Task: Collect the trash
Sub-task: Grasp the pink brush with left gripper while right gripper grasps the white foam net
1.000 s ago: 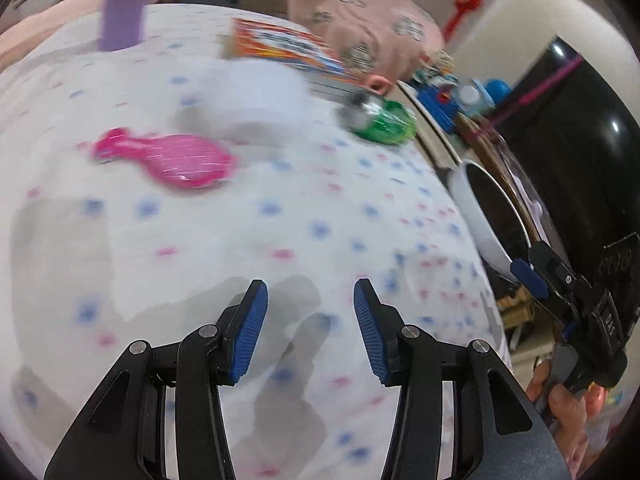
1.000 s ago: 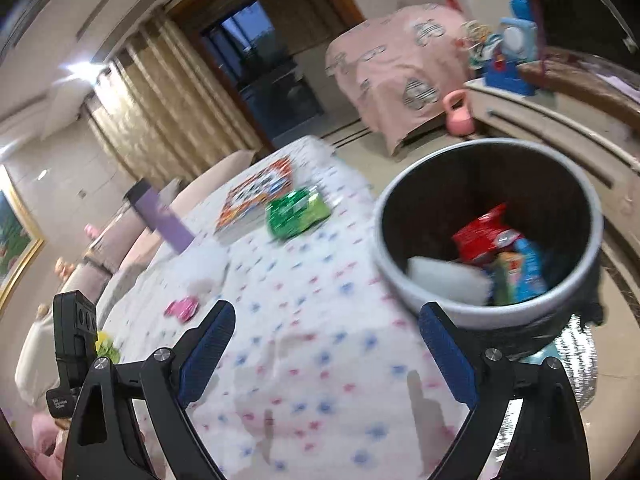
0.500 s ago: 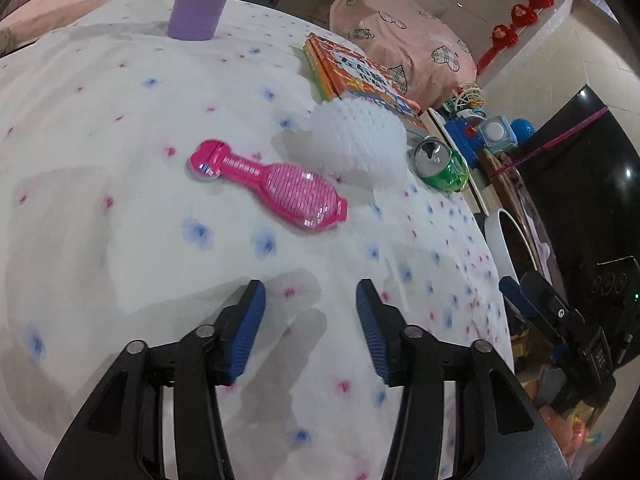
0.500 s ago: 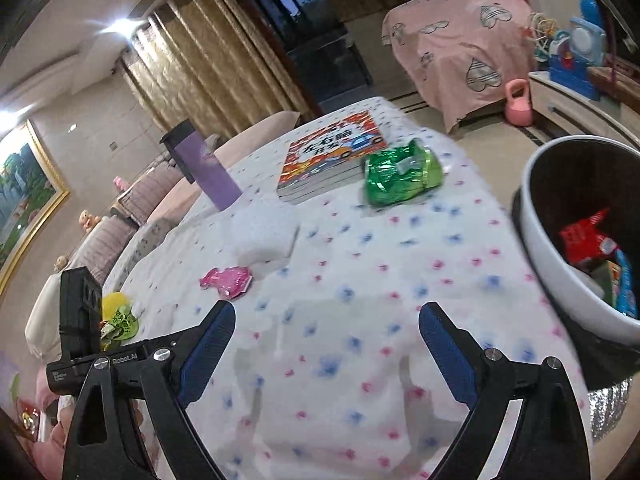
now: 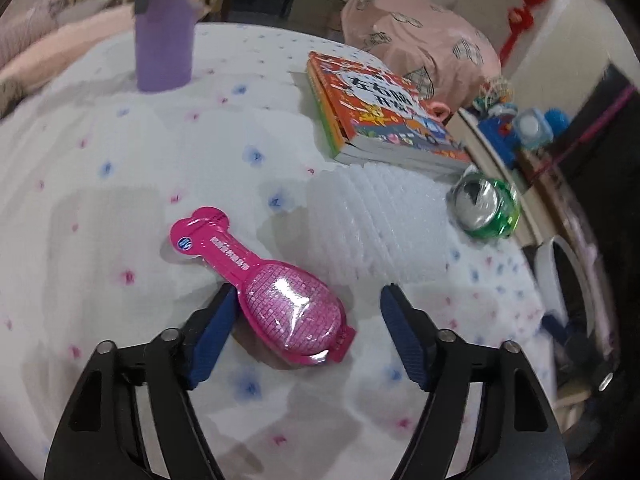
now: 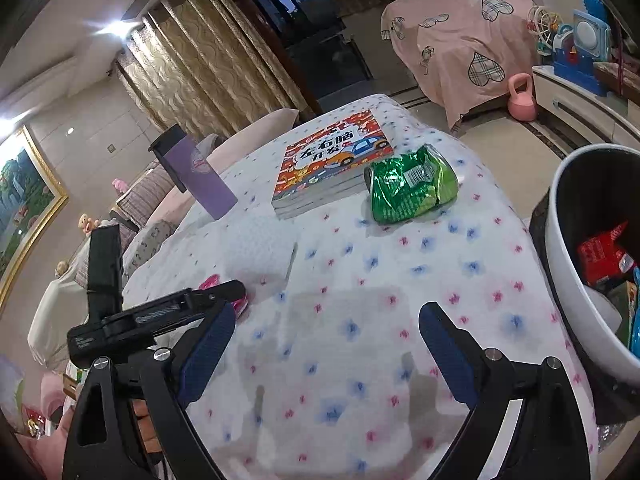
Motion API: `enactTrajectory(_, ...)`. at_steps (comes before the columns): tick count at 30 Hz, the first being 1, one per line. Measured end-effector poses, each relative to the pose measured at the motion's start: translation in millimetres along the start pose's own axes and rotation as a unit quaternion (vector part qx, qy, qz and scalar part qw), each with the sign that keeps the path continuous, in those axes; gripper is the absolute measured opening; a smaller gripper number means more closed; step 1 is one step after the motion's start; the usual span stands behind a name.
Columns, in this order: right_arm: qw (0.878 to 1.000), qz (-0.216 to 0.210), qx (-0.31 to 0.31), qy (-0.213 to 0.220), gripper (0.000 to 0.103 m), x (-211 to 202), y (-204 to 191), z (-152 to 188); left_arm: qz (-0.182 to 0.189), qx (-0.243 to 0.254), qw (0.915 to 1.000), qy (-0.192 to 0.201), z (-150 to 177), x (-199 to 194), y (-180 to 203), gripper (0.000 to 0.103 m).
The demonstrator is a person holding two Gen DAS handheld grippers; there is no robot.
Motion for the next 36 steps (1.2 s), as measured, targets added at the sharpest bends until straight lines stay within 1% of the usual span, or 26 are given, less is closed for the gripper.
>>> enactTrajectory(1,1.0,-0.002,0.0,0.0,0.094,3,-1,-3,-0.017,0.024,0.9996,0.002,3,-1,-1,0.048)
enactTrajectory(2,1.0,-0.004,-0.001,-0.001,0.094,5,-3,-5,-0.015,0.035,0.9993,0.004,5,-2,-1,0.048)
enactTrajectory(5,1.0,-0.018,-0.004,-0.01,0.093,20,-11,-11,0.022,0.031,0.9993,0.004,13,-11,-7,0.047)
enactTrajectory(7,0.999,-0.029,-0.006,-0.022,0.084,32,-18,-10,0.058,0.022,0.9981,-0.002,21,-20,-12,0.047)
enactTrajectory(10,0.998,-0.049,-0.006,-0.048,0.077,53,-31,-9,0.094,0.015,0.9954,-0.01,32,-32,-11,0.047)
enactTrajectory(11,0.997,-0.052,-0.005,-0.054,0.076,60,-34,-8,0.103,0.013,0.9945,-0.011,35,-36,-11,0.047)
enactTrajectory(13,0.996,-0.057,0.0,-0.065,0.076,74,-39,-8,0.116,0.007,0.9931,-0.015,44,-43,-11,0.047)
enactTrajectory(16,0.995,-0.06,0.009,-0.074,0.075,93,-42,-8,0.117,0.017,0.9928,-0.018,52,-46,-7,0.047)
enactTrajectory(17,0.995,-0.064,0.011,-0.077,0.071,97,-43,-8,0.117,0.026,0.9926,-0.021,54,-47,-4,0.047)
enactTrajectory(18,0.994,-0.067,0.012,-0.08,0.05,100,-45,-7,0.114,0.034,0.9926,-0.025,57,-48,-1,0.047)
enactTrajectory(19,0.994,-0.062,0.007,-0.084,0.026,102,-46,-5,0.107,0.039,0.9931,-0.027,59,-49,1,0.048)
enactTrajectory(21,0.995,-0.058,-0.002,-0.079,0.025,97,-48,-3,0.102,0.039,0.9935,-0.03,59,-50,1,0.049)
enactTrajectory(23,0.996,-0.062,-0.008,-0.068,0.022,86,-50,-1,0.094,0.03,0.9946,-0.033,59,-50,0,0.055)
enactTrajectory(24,0.996,-0.061,-0.01,-0.065,0.021,81,-50,-1,0.094,0.026,0.9948,-0.032,58,-49,0,0.055)
enactTrajectory(26,0.996,-0.062,-0.009,-0.059,0.021,69,-47,2,0.083,0.017,0.996,-0.027,57,-46,-1,0.055)
enactTrajectory(28,0.997,-0.06,-0.003,-0.051,0.021,56,-43,4,0.077,0.014,0.9968,-0.02,54,-43,-2,0.053)
enactTrajectory(29,0.997,-0.061,0.0,-0.049,0.021,49,-40,6,0.069,0.015,0.9974,-0.015,54,-43,-2,0.038)
enactTrajectory(30,0.997,-0.062,0.004,-0.046,0.021,42,-38,9,0.062,0.019,0.9978,-0.015,54,-41,-1,0.031)
enactTrajectory(31,0.997,-0.062,0.007,-0.044,0.021,37,-35,10,0.063,0.02,0.9978,-0.011,54,-41,1,0.028)
enactTrajectory(32,0.997,-0.06,0.011,-0.04,0.021,31,-32,11,0.064,0.02,0.9977,-0.008,54,-43,2,0.019)
enactTrajectory(34,0.998,-0.056,0.018,-0.031,0.021,17,-25,15,0.073,0.025,0.997,0.005,51,-50,9,0.013)
enactTrajectory(36,0.998,-0.052,0.028,-0.022,0.021,3,-16,17,0.083,0.034,0.996,0.007,50,-54,19,0.013)
Point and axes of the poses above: each gripper's, at about its wrist camera, not at the fingertips, and x roughly the way its jaws point, y to its right, z to its underside, the point moved 9 cm from there along x, roughly the way its jaws point, and after that the axes turned 8 degrees about x, right-handed, at the moved point
